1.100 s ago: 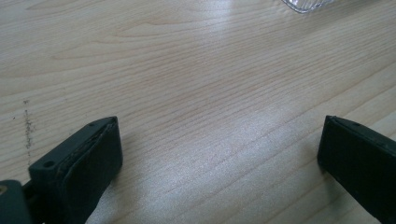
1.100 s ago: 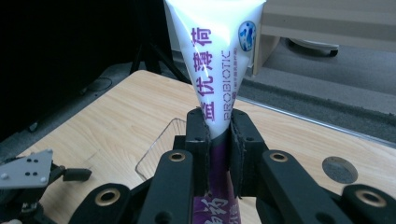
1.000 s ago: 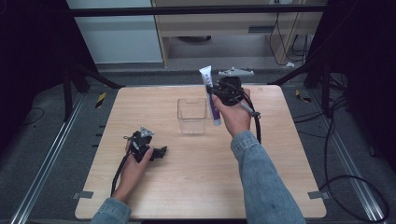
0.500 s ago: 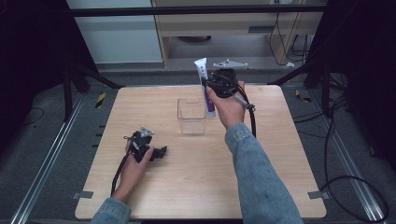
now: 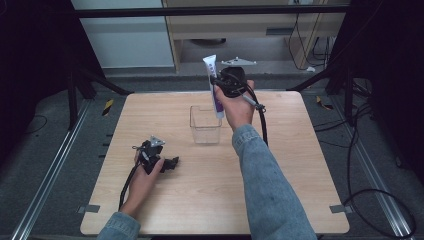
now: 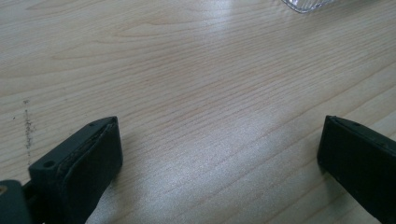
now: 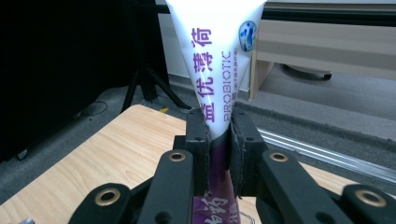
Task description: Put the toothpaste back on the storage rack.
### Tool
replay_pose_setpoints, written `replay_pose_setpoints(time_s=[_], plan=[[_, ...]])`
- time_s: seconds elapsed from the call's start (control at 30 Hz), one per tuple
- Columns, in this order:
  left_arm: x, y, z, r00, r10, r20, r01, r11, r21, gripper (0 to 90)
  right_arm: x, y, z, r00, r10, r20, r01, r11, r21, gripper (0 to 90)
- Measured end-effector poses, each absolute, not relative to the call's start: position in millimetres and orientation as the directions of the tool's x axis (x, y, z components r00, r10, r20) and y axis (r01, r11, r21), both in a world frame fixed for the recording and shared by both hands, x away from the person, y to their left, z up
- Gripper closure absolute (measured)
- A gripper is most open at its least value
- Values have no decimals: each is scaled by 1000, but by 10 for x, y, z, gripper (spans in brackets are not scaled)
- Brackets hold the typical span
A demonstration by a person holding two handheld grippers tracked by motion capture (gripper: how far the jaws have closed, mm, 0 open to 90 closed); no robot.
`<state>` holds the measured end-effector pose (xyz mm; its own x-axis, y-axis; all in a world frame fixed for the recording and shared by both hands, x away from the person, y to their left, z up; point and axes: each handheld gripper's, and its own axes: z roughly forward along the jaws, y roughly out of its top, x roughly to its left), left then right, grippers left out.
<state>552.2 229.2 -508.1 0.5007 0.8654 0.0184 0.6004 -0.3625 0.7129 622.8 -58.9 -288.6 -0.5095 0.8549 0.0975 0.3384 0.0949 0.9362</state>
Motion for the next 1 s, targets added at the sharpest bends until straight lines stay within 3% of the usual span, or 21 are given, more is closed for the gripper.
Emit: replay_pose_setpoints(time_s=[1.0], plan=[[5522, 2292, -5081, 501, 865, 18, 601, -362, 713, 0, 6490, -294, -3001, -490, 865, 111, 308, 53, 950, 795]])
